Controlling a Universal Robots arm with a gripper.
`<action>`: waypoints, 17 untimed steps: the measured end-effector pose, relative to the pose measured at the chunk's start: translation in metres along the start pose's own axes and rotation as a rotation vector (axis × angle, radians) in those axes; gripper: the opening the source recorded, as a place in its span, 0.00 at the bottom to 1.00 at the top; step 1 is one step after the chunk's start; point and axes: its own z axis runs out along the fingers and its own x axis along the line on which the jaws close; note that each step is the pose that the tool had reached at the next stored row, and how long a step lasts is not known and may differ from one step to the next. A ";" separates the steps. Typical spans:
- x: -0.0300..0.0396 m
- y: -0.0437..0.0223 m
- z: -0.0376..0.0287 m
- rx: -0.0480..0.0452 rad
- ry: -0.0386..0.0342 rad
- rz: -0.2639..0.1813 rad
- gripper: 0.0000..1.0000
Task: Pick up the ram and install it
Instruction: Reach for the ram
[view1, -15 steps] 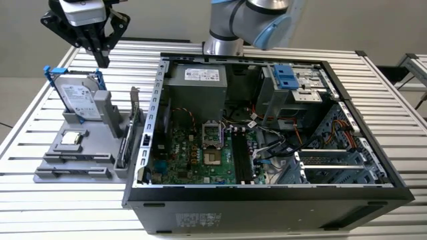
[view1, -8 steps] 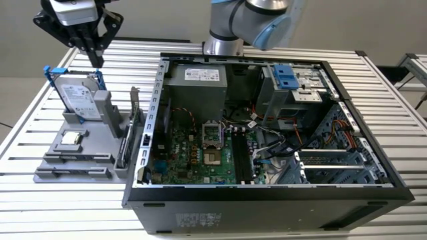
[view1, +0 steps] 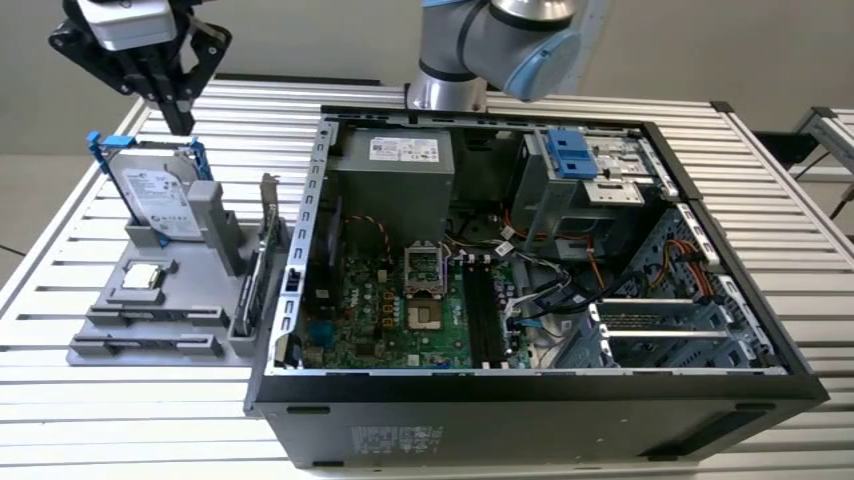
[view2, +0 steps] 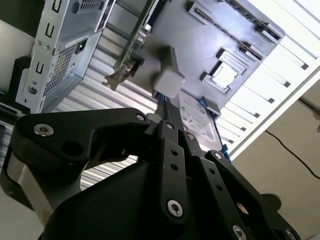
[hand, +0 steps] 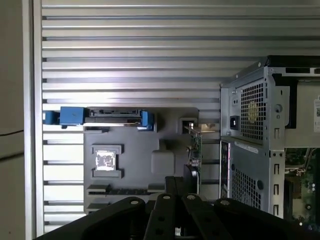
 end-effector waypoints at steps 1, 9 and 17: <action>0.0015 0.0000 0.0000 0.0000 0.0000 -0.001 0.00; 0.0136 -0.0002 -0.0001 -0.0001 0.0004 -0.008 0.00; 0.0262 -0.0005 -0.0002 -0.0002 0.0008 -0.015 0.00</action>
